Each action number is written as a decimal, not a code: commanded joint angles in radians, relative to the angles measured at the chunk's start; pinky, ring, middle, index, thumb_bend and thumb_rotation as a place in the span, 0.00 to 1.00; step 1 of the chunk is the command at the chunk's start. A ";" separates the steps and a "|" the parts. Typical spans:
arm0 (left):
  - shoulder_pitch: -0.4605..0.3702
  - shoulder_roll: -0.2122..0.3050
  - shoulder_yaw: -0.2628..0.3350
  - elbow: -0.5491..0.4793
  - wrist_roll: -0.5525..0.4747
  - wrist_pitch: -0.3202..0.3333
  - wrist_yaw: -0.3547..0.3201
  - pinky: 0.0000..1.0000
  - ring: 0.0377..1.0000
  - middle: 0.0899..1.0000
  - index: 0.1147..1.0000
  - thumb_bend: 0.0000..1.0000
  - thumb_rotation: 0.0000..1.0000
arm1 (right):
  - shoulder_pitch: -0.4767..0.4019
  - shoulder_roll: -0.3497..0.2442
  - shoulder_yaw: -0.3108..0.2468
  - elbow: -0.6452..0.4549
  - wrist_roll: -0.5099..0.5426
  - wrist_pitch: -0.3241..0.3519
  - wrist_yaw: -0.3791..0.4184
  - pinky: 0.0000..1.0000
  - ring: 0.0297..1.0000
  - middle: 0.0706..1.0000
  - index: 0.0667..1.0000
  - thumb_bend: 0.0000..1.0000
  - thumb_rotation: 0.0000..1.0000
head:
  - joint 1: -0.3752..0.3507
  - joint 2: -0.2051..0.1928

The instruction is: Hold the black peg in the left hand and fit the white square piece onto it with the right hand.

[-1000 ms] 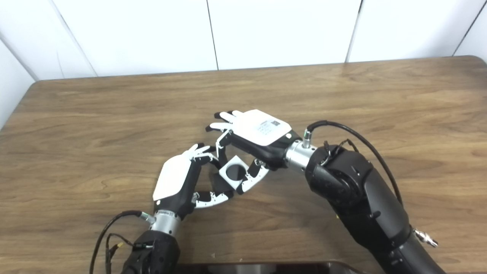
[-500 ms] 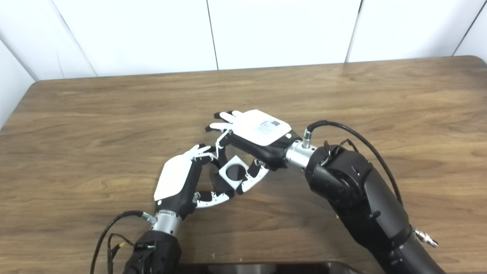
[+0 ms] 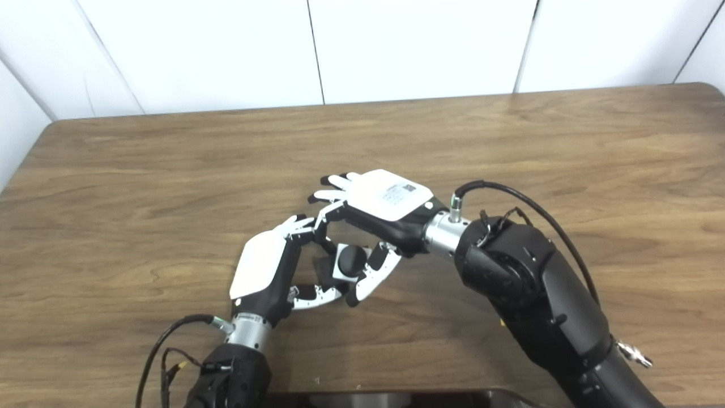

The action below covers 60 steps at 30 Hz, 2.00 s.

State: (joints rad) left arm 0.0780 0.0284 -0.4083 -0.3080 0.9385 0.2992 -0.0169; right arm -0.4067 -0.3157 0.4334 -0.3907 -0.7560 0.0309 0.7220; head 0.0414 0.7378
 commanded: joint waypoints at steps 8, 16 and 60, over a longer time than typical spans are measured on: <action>0.003 -0.011 -0.005 0.003 0.007 -0.012 0.007 0.90 0.91 0.82 0.42 0.50 0.08 | -0.037 0.004 -0.022 -0.041 0.004 0.010 0.001 1.00 1.00 0.93 0.66 1.00 0.37 | 0.000 0.003; 0.002 -0.005 -0.005 0.000 0.009 -0.010 0.000 0.91 0.91 0.81 0.42 0.50 0.08 | -0.036 -0.001 -0.035 -0.039 0.006 0.004 -0.009 1.00 1.00 0.93 0.66 1.00 0.36 | 0.001 0.002; -0.004 0.000 0.029 -0.019 0.008 0.019 -0.078 0.92 0.91 0.83 0.63 0.63 0.39 | 0.000 -0.012 -0.074 -0.053 0.014 0.012 -0.012 1.00 1.00 0.94 0.64 1.00 0.38 | -0.006 0.008</action>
State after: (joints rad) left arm 0.0800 0.0294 -0.3805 -0.3191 0.9393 0.3257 -0.1004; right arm -0.3818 -0.3271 0.3747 -0.4129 -0.7514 0.0401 0.7316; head 0.0337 0.7455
